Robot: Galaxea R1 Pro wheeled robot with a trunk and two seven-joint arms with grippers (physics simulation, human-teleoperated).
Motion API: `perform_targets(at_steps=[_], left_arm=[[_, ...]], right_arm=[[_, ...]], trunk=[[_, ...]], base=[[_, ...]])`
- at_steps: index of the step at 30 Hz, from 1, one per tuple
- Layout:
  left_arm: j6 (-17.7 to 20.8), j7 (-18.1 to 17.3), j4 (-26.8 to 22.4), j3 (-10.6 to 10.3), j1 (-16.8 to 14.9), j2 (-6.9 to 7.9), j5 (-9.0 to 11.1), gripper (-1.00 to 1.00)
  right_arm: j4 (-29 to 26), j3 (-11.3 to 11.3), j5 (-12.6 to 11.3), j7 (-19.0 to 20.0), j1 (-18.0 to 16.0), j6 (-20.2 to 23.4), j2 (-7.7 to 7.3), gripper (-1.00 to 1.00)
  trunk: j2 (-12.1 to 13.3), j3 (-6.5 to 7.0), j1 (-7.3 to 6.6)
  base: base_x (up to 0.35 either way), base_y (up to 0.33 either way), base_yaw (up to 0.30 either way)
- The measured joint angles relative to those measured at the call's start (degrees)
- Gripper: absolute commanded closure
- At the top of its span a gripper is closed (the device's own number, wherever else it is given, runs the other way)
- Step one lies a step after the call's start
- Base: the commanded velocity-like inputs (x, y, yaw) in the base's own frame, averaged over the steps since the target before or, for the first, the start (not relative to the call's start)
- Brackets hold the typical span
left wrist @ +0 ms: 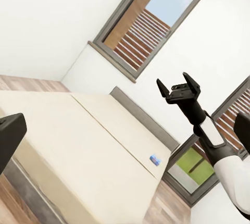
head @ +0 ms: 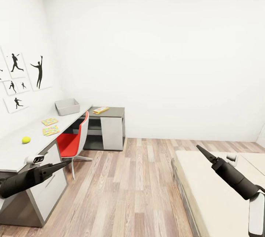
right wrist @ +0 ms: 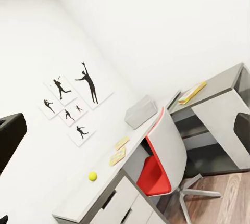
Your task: Put all the toys in the child's room - the three board games (two on the bed and one on the table), the two jigsaw puzzles on the table, and the tennis ball on the table - inside the toy box on the table in the child's room.
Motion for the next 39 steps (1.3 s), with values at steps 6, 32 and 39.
perform_targets(at_steps=[6, 32, 39], left_arm=[[-0.05, 0.0, 0.01, 0.0, 0.0, 0.0, 0.02, -1.0], [-0.09, -0.08, 0.0, 0.02, 0.0, 0.0, 0.08, -1.0], [-0.12, -0.11, 0.0, 0.08, 0.0, 0.0, 0.09, -1.0]], right_arm=[[-0.01, 0.0, 0.01, -0.01, 0.0, 0.0, 0.01, -1.0], [0.0, 0.0, 0.01, -0.08, 0.0, 0.0, 0.03, -1.0], [0.0, 0.0, 0.0, -0.01, 0.0, 0.0, 0.04, -1.0]], trunk=[[0.0, 0.02, 0.0], [0.0, 0.37, 0.01], [0.0, 0.38, 0.0]], base=[[0.0, -0.058, -0.007], [-0.028, -0.024, -0.039], [-0.022, 0.0, -0.003]])
